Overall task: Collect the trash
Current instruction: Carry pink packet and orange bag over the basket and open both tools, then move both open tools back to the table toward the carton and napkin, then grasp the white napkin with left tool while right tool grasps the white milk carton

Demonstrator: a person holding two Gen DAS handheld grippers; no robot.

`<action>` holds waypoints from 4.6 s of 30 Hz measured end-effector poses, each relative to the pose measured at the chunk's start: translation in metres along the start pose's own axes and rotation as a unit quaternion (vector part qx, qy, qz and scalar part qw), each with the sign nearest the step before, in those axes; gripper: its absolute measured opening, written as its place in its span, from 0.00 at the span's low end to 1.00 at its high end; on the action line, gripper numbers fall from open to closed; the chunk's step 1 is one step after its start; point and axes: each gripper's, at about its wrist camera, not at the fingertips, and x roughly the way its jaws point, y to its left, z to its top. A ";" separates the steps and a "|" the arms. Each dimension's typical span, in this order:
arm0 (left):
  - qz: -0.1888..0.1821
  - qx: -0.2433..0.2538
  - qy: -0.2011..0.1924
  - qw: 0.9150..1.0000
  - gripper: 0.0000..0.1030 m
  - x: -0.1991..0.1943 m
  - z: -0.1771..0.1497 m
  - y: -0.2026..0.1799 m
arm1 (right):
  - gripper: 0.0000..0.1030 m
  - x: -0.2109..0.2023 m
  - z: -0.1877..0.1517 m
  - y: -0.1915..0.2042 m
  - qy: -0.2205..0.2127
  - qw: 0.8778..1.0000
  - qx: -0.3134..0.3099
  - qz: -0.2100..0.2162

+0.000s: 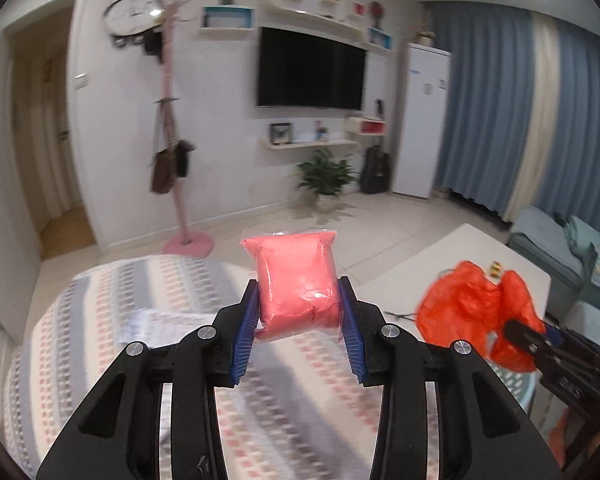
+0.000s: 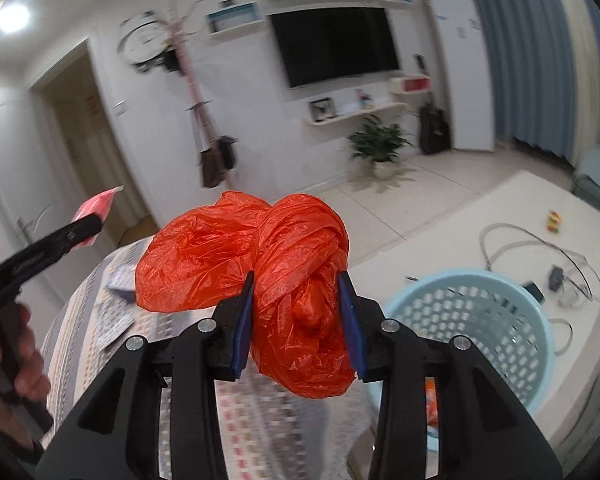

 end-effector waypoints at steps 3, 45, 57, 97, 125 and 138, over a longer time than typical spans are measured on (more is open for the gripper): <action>-0.026 0.013 0.007 1.000 0.36 0.009 -0.002 -0.031 | 0.35 0.000 0.003 -0.031 0.001 0.999 0.030 -0.037; -0.239 0.074 0.156 0.956 0.63 0.105 -0.066 -0.165 | 0.60 0.011 -0.037 -0.188 0.078 0.959 0.150 -0.226; -0.229 0.065 0.092 0.967 0.65 0.031 -0.056 -0.136 | 0.60 -0.012 -0.027 -0.142 0.058 0.973 0.117 -0.191; 0.047 -0.132 0.009 0.990 0.70 -0.120 -0.122 0.130 | 0.83 -0.005 -0.029 0.136 0.023 0.996 -0.089 -0.005; 0.019 -0.096 0.157 0.983 0.58 0.061 -0.106 0.200 | 0.85 0.193 0.002 0.226 0.121 0.958 -0.197 0.172; 0.011 -0.107 0.112 0.988 0.05 0.035 -0.107 0.207 | 0.82 0.217 -0.019 0.255 0.191 0.917 -0.257 0.237</action>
